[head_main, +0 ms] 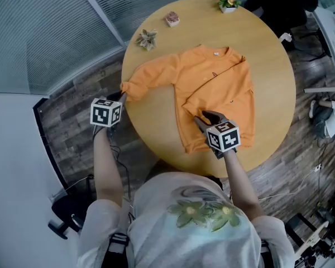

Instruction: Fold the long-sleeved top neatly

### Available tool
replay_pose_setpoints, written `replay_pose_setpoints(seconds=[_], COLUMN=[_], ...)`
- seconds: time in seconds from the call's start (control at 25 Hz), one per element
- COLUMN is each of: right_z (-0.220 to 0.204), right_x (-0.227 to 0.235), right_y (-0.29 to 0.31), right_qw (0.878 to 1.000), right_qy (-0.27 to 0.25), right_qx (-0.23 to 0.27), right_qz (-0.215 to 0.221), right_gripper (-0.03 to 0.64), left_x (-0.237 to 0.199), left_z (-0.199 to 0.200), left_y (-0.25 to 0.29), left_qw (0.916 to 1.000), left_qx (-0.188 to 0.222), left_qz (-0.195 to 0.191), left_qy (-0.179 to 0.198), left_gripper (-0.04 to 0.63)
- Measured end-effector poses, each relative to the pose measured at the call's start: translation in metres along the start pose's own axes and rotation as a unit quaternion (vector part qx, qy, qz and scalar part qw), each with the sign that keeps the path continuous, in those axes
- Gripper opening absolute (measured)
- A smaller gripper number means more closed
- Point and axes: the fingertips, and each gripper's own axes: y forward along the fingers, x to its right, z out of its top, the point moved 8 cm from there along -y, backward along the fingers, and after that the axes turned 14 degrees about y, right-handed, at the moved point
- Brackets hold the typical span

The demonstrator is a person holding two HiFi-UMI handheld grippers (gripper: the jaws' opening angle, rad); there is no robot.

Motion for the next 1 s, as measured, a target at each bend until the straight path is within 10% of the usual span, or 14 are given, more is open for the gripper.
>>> replay_pose_setpoints(seconds=[0.6,1.0], right_z=[0.009,0.015], right_x=[0.001,0.015], right_y=[-0.038,-0.065], right_qw=[0.999,0.998], right_qy=[-0.019,-0.015], right_qx=[0.033,0.061], right_qz=[0.019,0.019], right_gripper=[0.16,0.16], left_x=[-0.023,0.011], left_z=[0.077,0.147], left_y=[-0.089,-0.099], left_qw=[0.9785,0.9493], left_qx=[0.089,0.135], left_qz=[0.184,0.209], left_qy=[0.025,0.192], left_gripper=[0.031,0.031])
